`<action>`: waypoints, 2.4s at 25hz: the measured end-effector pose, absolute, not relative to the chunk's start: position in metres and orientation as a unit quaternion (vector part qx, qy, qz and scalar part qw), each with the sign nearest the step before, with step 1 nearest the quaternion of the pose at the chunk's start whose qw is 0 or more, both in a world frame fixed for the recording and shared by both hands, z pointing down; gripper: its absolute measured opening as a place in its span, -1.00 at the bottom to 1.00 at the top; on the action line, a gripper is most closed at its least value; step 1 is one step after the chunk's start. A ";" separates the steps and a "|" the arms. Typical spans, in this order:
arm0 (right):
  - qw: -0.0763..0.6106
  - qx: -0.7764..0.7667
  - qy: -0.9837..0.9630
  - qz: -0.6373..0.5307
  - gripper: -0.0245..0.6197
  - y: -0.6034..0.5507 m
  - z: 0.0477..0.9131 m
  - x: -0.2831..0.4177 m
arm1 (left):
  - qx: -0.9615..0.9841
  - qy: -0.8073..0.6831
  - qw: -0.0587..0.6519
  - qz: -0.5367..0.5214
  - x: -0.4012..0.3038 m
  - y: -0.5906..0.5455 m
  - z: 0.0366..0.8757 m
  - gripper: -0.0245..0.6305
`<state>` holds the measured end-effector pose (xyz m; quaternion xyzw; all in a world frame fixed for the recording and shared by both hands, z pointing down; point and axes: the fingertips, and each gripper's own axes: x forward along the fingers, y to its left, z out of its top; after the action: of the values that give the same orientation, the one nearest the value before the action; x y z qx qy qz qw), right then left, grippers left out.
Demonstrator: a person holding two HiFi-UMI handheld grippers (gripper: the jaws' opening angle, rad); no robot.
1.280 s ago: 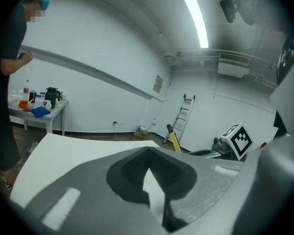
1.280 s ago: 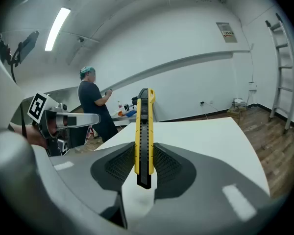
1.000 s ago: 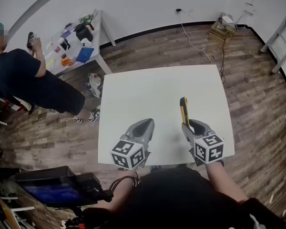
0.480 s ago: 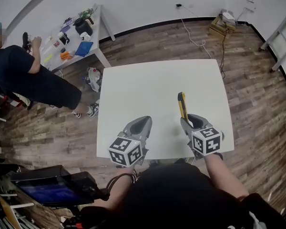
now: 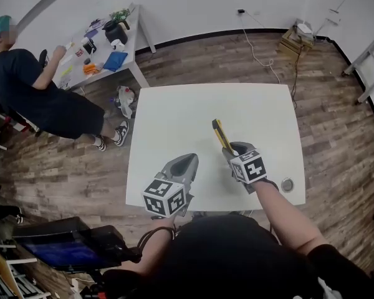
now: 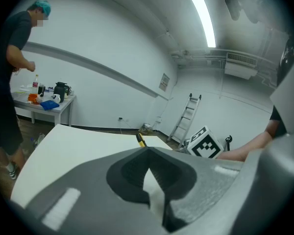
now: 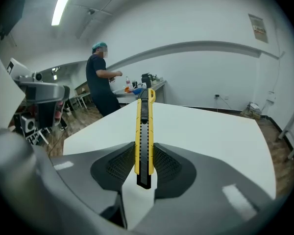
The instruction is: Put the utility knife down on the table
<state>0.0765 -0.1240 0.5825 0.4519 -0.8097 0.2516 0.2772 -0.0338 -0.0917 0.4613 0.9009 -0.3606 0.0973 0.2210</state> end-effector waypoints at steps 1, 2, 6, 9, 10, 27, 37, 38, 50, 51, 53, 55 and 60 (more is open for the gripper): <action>0.293 0.444 -0.810 0.248 -0.49 -0.129 0.591 0.073 | 0.900 -0.363 0.222 0.097 -0.036 -0.093 0.462 -0.92; 0.308 0.436 -0.809 0.246 -0.49 -0.134 0.600 0.070 | 0.899 -0.365 0.224 0.096 -0.038 -0.094 0.463 -0.92; 0.371 0.402 -0.801 0.244 -0.49 -0.157 0.630 0.055 | 0.893 -0.373 0.236 0.092 -0.053 -0.109 0.468 -0.92; 0.404 0.383 -0.794 0.242 -0.49 -0.163 0.648 0.050 | 0.887 -0.382 0.246 0.084 -0.060 -0.112 0.477 -0.92; 0.413 0.378 -0.793 0.242 -0.49 -0.164 0.654 0.049 | 0.885 -0.384 0.248 0.082 -0.062 -0.112 0.481 -0.92; 0.497 0.322 -0.767 0.246 -0.49 -0.169 0.701 0.040 | 0.873 -0.401 0.272 0.057 -0.084 -0.117 0.509 -0.92; 0.504 0.312 -0.766 0.247 -0.48 -0.171 0.702 0.041 | 0.873 -0.400 0.274 0.058 -0.086 -0.116 0.510 -0.92; 0.501 0.312 -0.768 0.250 -0.47 -0.172 0.701 0.040 | 0.872 -0.400 0.275 0.059 -0.087 -0.118 0.508 -0.92; 0.227 0.433 -0.839 0.238 -0.85 -0.138 0.564 0.068 | 0.890 -0.374 0.246 0.090 -0.066 -0.125 0.501 -0.92; 0.198 0.452 -0.841 0.220 -0.85 -0.135 0.540 0.074 | 0.893 -0.368 0.244 0.093 -0.061 -0.127 0.498 -0.92; 0.151 0.482 -0.842 0.190 -0.85 -0.129 0.500 0.082 | 0.899 -0.356 0.237 0.099 -0.052 -0.133 0.490 -0.92; 0.123 0.502 -0.839 0.174 -0.85 -0.124 0.477 0.089 | 0.904 -0.346 0.229 0.103 -0.044 -0.137 0.483 -0.92; 0.112 0.529 -0.824 0.169 -0.85 -0.118 0.472 0.107 | 0.913 -0.329 0.215 0.110 -0.027 -0.138 0.475 -0.92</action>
<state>0.1070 -0.1178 0.4719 0.5289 -0.8240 0.1693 0.1120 -0.0267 -0.1378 0.4751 0.9130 -0.3288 0.1103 0.2149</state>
